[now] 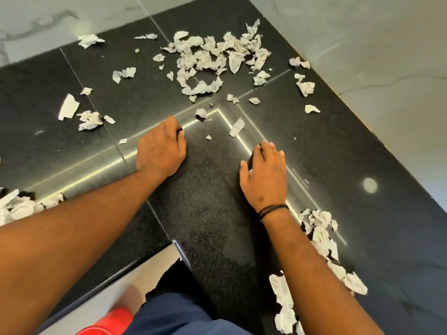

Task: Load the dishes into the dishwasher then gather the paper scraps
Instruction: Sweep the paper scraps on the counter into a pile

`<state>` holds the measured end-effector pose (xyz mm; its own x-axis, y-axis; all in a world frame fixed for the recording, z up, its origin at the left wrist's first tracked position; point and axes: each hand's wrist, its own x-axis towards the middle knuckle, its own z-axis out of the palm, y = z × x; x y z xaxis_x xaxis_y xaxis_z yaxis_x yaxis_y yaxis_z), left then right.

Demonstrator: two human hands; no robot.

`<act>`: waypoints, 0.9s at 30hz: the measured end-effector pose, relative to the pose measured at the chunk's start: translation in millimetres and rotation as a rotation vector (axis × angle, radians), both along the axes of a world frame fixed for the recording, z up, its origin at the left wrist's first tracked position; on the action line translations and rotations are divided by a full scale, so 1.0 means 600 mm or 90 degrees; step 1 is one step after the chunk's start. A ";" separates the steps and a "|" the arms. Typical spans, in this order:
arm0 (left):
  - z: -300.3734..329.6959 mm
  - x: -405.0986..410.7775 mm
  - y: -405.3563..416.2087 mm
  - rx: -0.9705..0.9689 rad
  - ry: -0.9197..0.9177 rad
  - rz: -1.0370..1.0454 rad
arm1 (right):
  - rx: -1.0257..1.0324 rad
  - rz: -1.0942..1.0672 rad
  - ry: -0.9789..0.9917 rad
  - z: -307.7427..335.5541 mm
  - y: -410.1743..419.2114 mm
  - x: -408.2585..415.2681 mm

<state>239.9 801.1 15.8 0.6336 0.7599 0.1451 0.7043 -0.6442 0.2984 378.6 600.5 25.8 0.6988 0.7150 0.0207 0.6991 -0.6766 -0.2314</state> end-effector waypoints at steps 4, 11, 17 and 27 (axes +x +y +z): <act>-0.003 0.001 0.002 0.000 -0.007 -0.005 | 0.075 -0.085 -0.022 0.009 -0.030 -0.019; -0.001 -0.001 0.002 -0.011 -0.003 -0.007 | -0.012 0.109 0.059 0.024 0.102 0.021; -0.003 0.000 0.004 0.000 0.000 -0.005 | -0.072 0.071 0.090 0.014 0.070 0.026; -0.002 0.002 0.003 -0.004 0.000 0.006 | 0.082 0.142 0.045 0.025 0.120 -0.044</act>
<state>240.9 803.1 14.5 0.6265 0.7667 0.1404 0.7105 -0.6358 0.3016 352.3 672.5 40.9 0.5270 0.8462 0.0790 0.8069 -0.4691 -0.3590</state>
